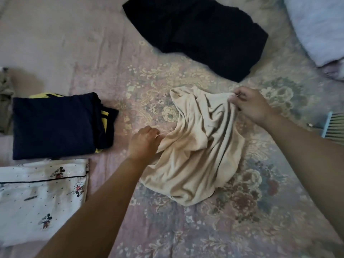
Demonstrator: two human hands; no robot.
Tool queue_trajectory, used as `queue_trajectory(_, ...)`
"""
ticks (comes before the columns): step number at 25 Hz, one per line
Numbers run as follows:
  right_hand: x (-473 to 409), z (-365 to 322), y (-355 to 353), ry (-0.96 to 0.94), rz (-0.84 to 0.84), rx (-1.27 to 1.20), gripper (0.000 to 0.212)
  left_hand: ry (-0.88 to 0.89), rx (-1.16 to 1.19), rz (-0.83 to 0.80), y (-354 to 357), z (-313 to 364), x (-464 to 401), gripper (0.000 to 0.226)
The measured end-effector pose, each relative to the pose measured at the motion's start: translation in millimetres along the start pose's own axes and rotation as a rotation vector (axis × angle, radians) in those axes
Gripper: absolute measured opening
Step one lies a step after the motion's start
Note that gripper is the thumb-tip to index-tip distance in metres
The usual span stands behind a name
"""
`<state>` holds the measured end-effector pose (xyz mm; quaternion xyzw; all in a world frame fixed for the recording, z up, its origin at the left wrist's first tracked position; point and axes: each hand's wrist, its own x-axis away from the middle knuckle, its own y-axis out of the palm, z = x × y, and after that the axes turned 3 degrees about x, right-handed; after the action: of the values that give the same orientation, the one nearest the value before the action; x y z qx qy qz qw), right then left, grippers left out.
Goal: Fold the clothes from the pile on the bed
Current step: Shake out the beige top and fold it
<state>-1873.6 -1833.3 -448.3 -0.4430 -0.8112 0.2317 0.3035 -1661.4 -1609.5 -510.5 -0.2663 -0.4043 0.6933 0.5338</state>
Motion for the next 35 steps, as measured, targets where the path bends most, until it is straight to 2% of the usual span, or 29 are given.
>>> queue_trajectory(4,15.6,-41.5,-8.5,-0.186,-0.207,0.003,0.006,0.122,0.248,0.085,-7.3,47.2,-41.3,0.054)
queue_trajectory(7,32.7,-80.3,-31.5,-0.246,-0.307,-0.003,0.007,0.230,0.323,-0.045,-47.9,85.4,-67.1,0.069)
queue_trajectory(9,48.9,-110.6,-52.8,-0.281,-0.324,-0.019,0.011,0.224,0.371,-0.149,-89.3,110.7,-74.8,0.057)
queue_trajectory(11,71.2,-144.8,-75.6,-0.292,-0.336,-0.030,0.015,0.164,0.447,-0.199,-135.8,130.9,-70.0,0.021)
queue_trajectory(12,82.8,-161.3,-86.4,-0.292,-0.344,-0.019,0.021,0.154,0.480,-0.192,-158.0,137.3,-66.4,0.012)
queue_trajectory(15,122.2,-216.0,-125.9,-0.279,-0.385,0.144,0.038,0.130,0.520,-0.170,-233.7,164.2,-48.7,0.012)
queue_trajectory(17,148.8,-258.7,-159.8,-0.322,-0.409,0.369,0.034,0.141,0.537,-0.147,-288.4,188.8,-32.6,0.008)
queue_trajectory(20,177.4,-322.3,-221.1,-0.409,-0.280,0.652,0.030,0.251,0.420,-0.019,-364.5,231.3,-8.4,0.011)
queue_trajectory(24,213.3,-403.8,-313.2,-0.422,-0.034,0.750,0.027,0.430,0.036,0.199,-475.2,291.8,6.5,0.029)
queue_trajectory(27,246.9,-453.7,-372.7,-0.469,0.093,0.666,0.024,0.501,-0.146,0.355,-568.6,328.6,13.1,0.029)
queue_trajectory(30,277.1,-495.2,-407.1,-0.543,0.202,0.518,0.031,0.513,-0.187,0.490,-634.7,350.5,21.3,0.037)
queue_trajectory(33,298.2,-527.6,-428.3,-0.593,0.321,0.407,0.045,0.507,-0.130,0.494,-675.1,367.5,31.0,0.026)
queue_trajectory(35,307.5,-544.5,-437.3,-0.640,0.374,0.361,0.046,0.495,-0.075,0.493,-693.8,379.1,38.3,0.030)
